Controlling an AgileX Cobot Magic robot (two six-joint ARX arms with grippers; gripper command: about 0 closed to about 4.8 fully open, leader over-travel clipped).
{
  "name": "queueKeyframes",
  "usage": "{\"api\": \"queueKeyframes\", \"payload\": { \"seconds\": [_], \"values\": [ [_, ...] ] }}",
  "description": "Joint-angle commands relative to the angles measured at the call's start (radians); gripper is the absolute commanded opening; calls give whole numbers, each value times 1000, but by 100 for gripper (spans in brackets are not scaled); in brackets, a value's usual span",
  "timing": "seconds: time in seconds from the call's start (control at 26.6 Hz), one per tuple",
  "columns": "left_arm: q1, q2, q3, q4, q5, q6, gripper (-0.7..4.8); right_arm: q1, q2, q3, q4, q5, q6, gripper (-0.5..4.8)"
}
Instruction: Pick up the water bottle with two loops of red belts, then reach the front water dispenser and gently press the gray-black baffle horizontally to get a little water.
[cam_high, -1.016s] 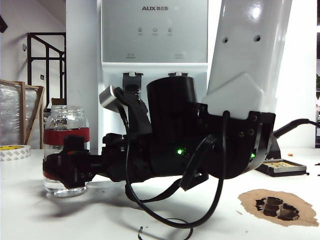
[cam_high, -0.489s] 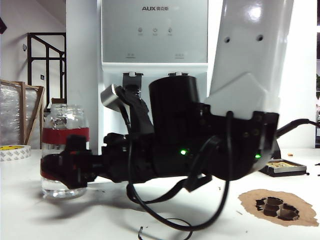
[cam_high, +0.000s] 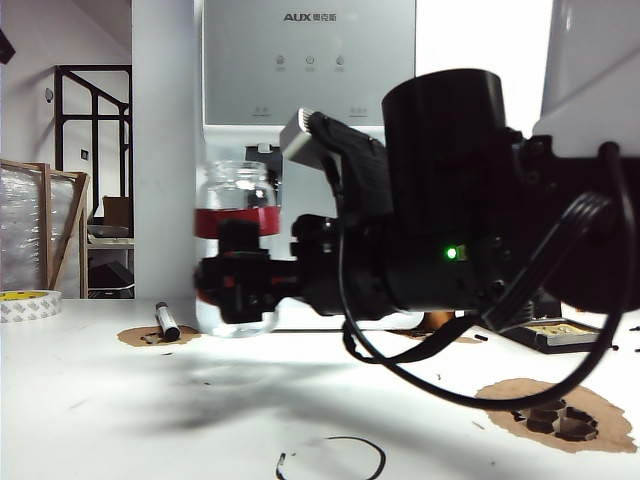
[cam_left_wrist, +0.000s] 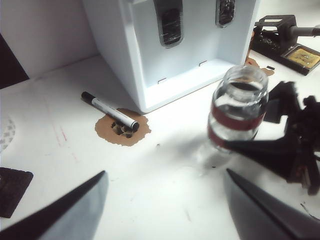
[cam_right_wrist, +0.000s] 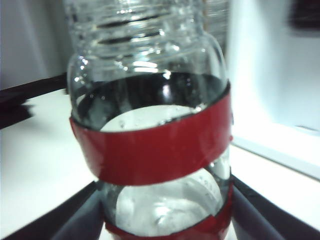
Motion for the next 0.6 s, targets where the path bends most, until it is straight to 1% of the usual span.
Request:
{"api": "queueKeyframes", "payload": {
  "seconds": [0.04, 0.08, 0.15, 0.19, 0.23, 0.34, 0.53, 0.6],
  "values": [
    [1, 2, 11, 11, 5, 4, 374, 1, -44, -64, 27, 174, -4, 139],
    [1, 2, 14, 10, 5, 4, 374, 1, -57, -82, 27, 187, -13, 141],
    [1, 2, 14, 14, 8, 4, 374, 1, -88, -117, 27, 247, -30, 140],
    [1, 2, 14, 14, 8, 4, 374, 1, -105, -129, 26, 314, -34, 140],
    [1, 2, 14, 14, 8, 4, 374, 1, -110, -131, 26, 349, -39, 140],
    [1, 2, 14, 6, 27, 4, 374, -7, -117, -125, 28, 396, -52, 141],
    [1, 1, 14, 3, 31, 4, 374, -55, -117, -106, 35, 404, -49, 144],
    [1, 1, 14, 4, 31, 4, 374, -91, -116, -73, 33, 324, -49, 148]
  ]
}}
